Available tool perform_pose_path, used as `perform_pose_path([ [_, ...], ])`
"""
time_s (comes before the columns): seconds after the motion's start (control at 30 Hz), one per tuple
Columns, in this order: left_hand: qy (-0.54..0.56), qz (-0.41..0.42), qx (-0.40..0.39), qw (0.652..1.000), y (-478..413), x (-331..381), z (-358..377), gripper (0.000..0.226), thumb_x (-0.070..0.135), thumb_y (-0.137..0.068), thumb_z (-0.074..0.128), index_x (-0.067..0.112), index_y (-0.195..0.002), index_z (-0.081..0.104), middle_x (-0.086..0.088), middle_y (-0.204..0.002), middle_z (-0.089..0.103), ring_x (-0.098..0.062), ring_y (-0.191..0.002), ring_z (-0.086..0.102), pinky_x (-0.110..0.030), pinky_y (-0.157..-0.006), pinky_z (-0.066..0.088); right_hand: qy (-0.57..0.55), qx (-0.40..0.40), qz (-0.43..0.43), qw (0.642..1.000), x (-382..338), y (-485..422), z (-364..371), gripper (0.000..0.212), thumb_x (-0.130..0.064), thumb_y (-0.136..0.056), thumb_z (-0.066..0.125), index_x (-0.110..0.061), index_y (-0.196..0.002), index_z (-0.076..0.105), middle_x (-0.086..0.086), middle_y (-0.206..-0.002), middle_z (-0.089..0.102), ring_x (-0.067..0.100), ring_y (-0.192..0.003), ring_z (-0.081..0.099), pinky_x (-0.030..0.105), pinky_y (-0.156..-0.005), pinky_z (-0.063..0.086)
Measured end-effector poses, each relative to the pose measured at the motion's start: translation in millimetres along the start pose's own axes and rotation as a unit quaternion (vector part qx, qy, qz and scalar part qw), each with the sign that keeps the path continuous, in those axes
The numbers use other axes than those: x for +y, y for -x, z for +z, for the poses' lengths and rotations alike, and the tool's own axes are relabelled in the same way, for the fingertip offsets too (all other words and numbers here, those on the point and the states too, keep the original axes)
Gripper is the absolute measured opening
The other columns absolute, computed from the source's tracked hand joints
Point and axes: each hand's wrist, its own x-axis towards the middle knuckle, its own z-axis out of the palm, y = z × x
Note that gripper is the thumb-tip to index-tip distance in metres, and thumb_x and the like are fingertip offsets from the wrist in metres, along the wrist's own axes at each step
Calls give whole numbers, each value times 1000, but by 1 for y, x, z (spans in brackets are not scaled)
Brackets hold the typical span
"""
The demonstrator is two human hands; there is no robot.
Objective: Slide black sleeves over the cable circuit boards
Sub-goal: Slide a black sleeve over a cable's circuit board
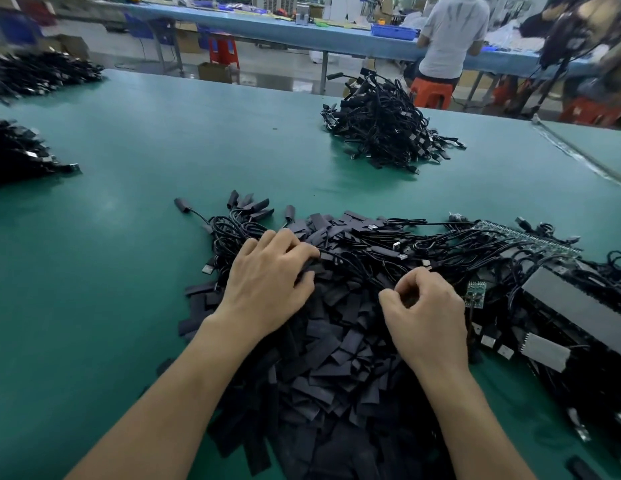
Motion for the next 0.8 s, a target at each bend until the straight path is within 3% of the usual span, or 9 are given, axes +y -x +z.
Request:
perform_pose_path([
  [0.03,-2,-8,7,1000,0,1,0,20,30,-84,71,24,-103,73,4,-96,62,-21,-93,59,-37,-81,44,21,-10,-20,1000,-1,1,0,5,-25,-81,64,-25,-81,59,-14,-82,57,15,-84,54,32,-73,45],
  [0.13,-20,1,22,1000,3,5,2,8,28,-84,73,23,-89,76,4,-85,65,-23,-85,61,-37,-75,44,79,-86,-51,992,-2,1,3,43,-42,-91,61,-27,-131,56,-11,-106,59,15,-108,51,37,-96,44],
  [0.2,-21,11,25,999,4,5,3,9,28,-87,71,24,-91,78,5,-84,66,-23,-83,62,-37,-74,44,80,-111,-53,989,-2,0,5,52,-40,-94,60,-23,-142,50,-7,-113,62,16,-114,51,37,-104,41],
  [0.3,-9,2,18,1000,5,6,2,16,35,-93,65,29,-99,79,9,-86,68,-22,-87,60,-37,-76,41,58,-77,-76,992,0,-1,7,34,-27,-95,63,-19,-128,65,-4,-114,68,19,-114,56,36,-109,39],
  [0.4,40,-53,-2,998,2,8,3,35,54,-97,48,35,-105,76,16,-96,69,-17,-96,54,-31,-79,30,-13,-23,-100,995,-2,-2,5,24,-23,-93,67,-19,-116,72,-16,-100,64,10,-103,55,11,-93,37],
  [0.5,149,-102,-1,984,-2,12,2,65,67,-93,19,31,-94,73,13,-95,70,-15,-94,51,-32,-77,26,-70,-22,-134,988,-1,-2,5,24,-19,-89,71,-23,-112,74,-27,-96,59,4,-97,53,11,-88,39],
  [0.63,420,-180,98,884,-10,14,-10,39,55,-99,39,33,-82,66,-18,-78,70,-37,-66,56,-36,-68,49,-88,-96,-158,979,2,0,8,23,-16,-88,74,-24,-109,76,-24,-93,63,3,-95,55,18,-85,43],
  [0.73,478,-214,143,840,-14,10,-13,28,24,-105,49,25,-86,69,6,-75,75,-6,-64,64,-14,-64,48,-94,-129,-162,974,2,1,9,21,-26,-88,73,-26,-109,76,-26,-91,64,2,-96,55,14,-85,42],
  [0.8,513,-234,159,810,-14,7,-12,27,17,-106,47,17,-87,66,7,-72,74,-3,-64,66,-12,-62,48,-93,-138,-153,974,1,2,9,20,-39,-90,67,-30,-105,76,-26,-89,64,1,-97,55,11,-84,41],
])
